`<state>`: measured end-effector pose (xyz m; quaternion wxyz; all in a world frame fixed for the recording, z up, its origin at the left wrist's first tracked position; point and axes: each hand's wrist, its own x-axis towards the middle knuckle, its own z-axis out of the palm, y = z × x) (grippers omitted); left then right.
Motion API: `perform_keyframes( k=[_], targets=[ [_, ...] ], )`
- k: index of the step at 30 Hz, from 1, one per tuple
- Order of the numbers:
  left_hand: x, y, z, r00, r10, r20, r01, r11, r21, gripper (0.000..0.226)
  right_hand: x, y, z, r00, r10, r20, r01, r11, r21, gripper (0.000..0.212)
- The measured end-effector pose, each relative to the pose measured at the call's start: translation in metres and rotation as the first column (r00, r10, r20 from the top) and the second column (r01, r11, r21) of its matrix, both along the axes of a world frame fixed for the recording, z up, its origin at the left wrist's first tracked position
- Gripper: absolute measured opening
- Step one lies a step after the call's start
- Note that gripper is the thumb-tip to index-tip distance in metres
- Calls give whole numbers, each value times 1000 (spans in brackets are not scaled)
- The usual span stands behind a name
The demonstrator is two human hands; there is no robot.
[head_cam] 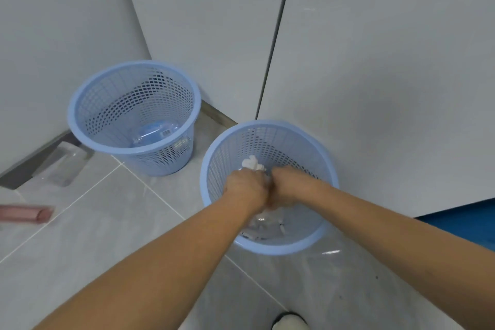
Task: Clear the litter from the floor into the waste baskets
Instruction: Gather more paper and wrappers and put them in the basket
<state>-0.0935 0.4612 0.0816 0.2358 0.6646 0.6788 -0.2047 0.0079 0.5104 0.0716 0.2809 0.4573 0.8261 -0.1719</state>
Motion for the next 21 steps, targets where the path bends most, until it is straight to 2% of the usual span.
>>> perform_keyframes(
  k=[3,5,7,11,13,16,19,21],
  targets=[
    [-8,-13,21,1000,23,16,-25,988,151,52,11,-7,23,990,-115,-86,123,988,93,37],
    [-17,-23,36,998,12,58,-29,953,302,42,13,-13,42,977,-129,-168,159,971,177,30],
    [-28,-34,50,993,-1,122,-56,882,468,31,10,-21,62,956,-95,-279,172,948,268,31],
    [-61,-63,71,978,-3,207,-147,694,705,33,-15,-40,95,847,50,-529,240,852,465,29],
    [-84,-87,77,972,21,234,-198,609,768,35,-40,-56,108,754,169,-635,262,809,526,23],
    [-126,-137,77,948,95,303,-307,520,797,38,-96,-88,120,603,316,-732,243,802,546,15],
    [-173,-196,68,905,219,364,-425,466,776,36,-171,-125,118,496,408,-767,125,840,528,11],
    [-208,-233,57,876,311,368,-475,428,769,34,-224,-154,106,460,422,-781,9,877,480,13]
  ],
)
